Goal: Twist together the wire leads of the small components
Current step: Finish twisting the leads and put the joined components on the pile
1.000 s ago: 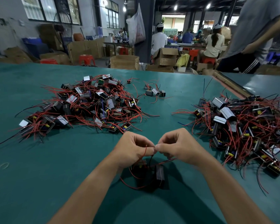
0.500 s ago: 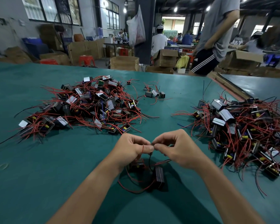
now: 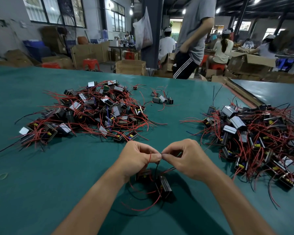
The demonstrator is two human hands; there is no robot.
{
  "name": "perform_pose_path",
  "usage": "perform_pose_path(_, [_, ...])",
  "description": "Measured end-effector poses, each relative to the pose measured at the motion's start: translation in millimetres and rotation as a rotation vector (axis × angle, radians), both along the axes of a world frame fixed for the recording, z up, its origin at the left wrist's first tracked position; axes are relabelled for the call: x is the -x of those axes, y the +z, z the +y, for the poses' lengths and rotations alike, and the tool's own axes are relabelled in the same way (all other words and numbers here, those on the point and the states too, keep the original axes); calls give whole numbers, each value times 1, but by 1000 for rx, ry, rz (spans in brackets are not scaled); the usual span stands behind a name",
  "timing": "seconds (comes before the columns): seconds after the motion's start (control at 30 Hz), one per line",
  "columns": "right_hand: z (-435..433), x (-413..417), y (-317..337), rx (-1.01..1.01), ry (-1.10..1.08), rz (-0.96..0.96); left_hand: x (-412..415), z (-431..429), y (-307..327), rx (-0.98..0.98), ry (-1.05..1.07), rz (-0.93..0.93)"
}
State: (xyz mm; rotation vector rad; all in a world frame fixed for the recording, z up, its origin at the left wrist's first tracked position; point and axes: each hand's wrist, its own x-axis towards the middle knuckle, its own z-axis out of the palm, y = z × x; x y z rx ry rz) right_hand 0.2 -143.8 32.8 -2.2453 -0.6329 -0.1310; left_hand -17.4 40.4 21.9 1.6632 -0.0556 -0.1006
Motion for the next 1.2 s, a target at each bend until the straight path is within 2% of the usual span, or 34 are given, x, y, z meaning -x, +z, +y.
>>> perform_pose_path(0.1, [-1,-1,2,66,-24,56,2,-4,0,-161,-4,-162])
perform_pose_path(0.2, [-1,-4,7,82,-22,257,6,-8,-3,-328,-29,-321])
perform_pose_path(0.3, [-3,-4,9,-57,18,425,5,-6,-4,-300,-33,-325])
perform_pose_path(0.4, [-3,-1,7,-116,56,322,1,-3,-3,-207,-9,-245])
perform_pose_path(0.57, [1,1,3,-86,37,86,-1,0,-2,-33,21,-47])
perform_pose_path(0.73, [0,-1,3,-118,17,61,-2,2,0,44,0,42])
perform_pose_path(0.87, [1,4,8,-125,51,96,-1,3,-2,16,-56,-1])
perform_pose_path(0.97, [2,3,13,-166,19,232,2,0,-1,-24,-74,-95])
perform_pose_path(1.1, [1,1,17,-283,-50,554,2,-6,-4,-171,-69,-226])
perform_pose_path(1.2, [-1,0,17,-328,-91,749,2,-9,-6,-189,-88,-255])
